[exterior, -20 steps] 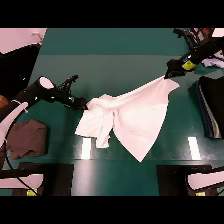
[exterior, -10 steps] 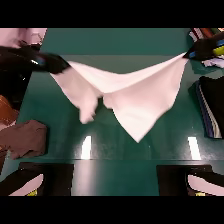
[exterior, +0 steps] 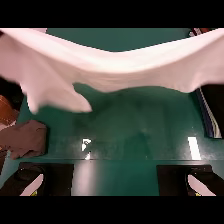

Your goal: Fold the shirts.

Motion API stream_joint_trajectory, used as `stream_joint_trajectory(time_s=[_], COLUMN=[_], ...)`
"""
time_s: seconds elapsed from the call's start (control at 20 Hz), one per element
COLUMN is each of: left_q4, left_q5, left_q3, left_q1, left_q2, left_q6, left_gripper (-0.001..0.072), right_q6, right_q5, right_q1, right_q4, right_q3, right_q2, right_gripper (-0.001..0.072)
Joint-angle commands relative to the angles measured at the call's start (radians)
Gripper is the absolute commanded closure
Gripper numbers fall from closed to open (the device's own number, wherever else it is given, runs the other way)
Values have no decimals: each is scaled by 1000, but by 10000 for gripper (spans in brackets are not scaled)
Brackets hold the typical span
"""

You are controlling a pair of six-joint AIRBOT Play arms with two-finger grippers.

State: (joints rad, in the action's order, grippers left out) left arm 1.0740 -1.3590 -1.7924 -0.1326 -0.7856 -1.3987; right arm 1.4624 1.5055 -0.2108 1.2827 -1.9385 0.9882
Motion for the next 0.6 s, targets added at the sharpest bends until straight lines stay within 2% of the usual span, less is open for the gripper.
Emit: stream_joint_trajectory(time_s=[0.0, 0.15, 0.35, 0.55], left_q4=[13, 28, 28, 37], left_q5=[-65, -100, -68, 210], left_q3=[-51, 74, 428, 669], left_q1=[0, 0, 0, 0], left_q2=[11, -25, -148, -380], left_q6=[-41, -40, 3, 85], left_gripper=[682, 682, 680, 680], right_q6=[24, 24, 22, -6], right_q5=[26, 80, 97, 34], right_q1=[0, 0, 0, 0], right_q4=[64, 64, 13, -6], right_q3=[-83, -210, -55, 71], right_q2=[5, 152, 352, 596], right_gripper=[702, 702, 702, 701])
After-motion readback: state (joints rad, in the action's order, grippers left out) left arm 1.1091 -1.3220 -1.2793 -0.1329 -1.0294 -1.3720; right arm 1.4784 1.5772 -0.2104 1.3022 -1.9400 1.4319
